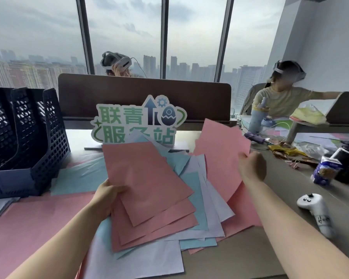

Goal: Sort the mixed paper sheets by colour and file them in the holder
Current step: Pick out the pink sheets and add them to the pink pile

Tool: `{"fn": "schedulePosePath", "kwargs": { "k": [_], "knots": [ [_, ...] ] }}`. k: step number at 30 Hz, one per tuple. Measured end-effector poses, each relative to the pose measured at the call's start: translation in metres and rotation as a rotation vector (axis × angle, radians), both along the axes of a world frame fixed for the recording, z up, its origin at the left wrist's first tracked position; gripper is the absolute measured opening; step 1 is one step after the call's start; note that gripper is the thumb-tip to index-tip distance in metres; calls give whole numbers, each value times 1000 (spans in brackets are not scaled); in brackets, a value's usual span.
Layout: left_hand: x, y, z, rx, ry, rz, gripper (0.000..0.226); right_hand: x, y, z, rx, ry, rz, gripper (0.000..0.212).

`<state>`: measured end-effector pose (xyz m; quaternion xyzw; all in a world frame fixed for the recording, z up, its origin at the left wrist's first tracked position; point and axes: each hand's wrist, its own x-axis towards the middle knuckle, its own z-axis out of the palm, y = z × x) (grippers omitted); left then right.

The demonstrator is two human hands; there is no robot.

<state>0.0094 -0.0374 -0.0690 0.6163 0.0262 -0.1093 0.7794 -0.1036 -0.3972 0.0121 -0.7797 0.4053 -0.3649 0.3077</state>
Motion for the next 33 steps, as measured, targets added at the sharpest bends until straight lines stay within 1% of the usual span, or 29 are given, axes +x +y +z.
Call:
{"fn": "schedulePosePath", "kwargs": {
  "k": [1,3,5,7,12,14,16,18,20,24,25,28,29,31,33],
  "knots": [
    [0,-1,1,3,-5,9,38,1,3,11,-57,-77,6,32],
    [1,-3,4,6,-32,20,39,3,13,34,-135,-222,48,25],
    [1,-4,10,30,-82,29,39,4,25,56,-228,-322,97,21],
    [0,-2,21,70,-138,57,37,5,36,76,-294,-409,150,22],
    [2,22,44,85,-215,86,35,0,60,122,-333,-567,360,19],
    [2,29,51,73,-232,87,37,2,68,141,-333,-570,431,19],
    [2,33,60,40,-257,90,40,13,73,151,-258,-500,491,16],
    [1,35,68,4,-272,87,42,30,77,147,-100,-402,558,15],
    [1,38,76,-38,-299,65,39,48,83,131,37,-307,604,21],
    [-11,38,89,-155,-315,-16,31,74,101,88,339,-237,677,33],
    [-15,37,92,-190,-320,-37,29,80,104,77,405,-230,694,30],
    [-20,32,99,-291,-307,-91,23,87,118,57,585,-240,770,13],
    [-20,31,100,-291,-307,-91,23,87,121,53,623,-248,791,11],
    [-18,29,101,-222,-326,-67,29,89,128,48,656,-284,811,11],
    [-18,27,103,-155,-362,-37,32,90,136,48,578,-326,792,15]
  ]
}}
